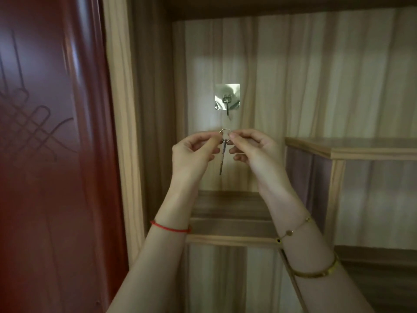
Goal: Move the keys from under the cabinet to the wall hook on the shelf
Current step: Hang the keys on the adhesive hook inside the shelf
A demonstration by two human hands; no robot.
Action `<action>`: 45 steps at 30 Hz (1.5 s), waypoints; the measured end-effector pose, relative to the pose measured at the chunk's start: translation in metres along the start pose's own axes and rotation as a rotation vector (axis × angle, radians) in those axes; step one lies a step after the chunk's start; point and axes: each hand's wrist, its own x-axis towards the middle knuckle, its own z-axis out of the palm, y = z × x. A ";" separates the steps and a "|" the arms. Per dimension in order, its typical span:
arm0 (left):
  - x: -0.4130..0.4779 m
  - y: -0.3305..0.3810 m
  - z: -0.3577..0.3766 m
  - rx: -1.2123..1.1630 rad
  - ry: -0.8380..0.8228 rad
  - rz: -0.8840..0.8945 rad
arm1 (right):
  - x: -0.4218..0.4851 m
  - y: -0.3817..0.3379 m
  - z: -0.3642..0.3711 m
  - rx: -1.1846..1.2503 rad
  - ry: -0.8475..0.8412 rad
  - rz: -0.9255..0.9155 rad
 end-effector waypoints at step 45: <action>0.138 -0.047 0.041 0.087 0.024 -0.078 | 0.138 0.052 0.009 -0.235 0.323 0.071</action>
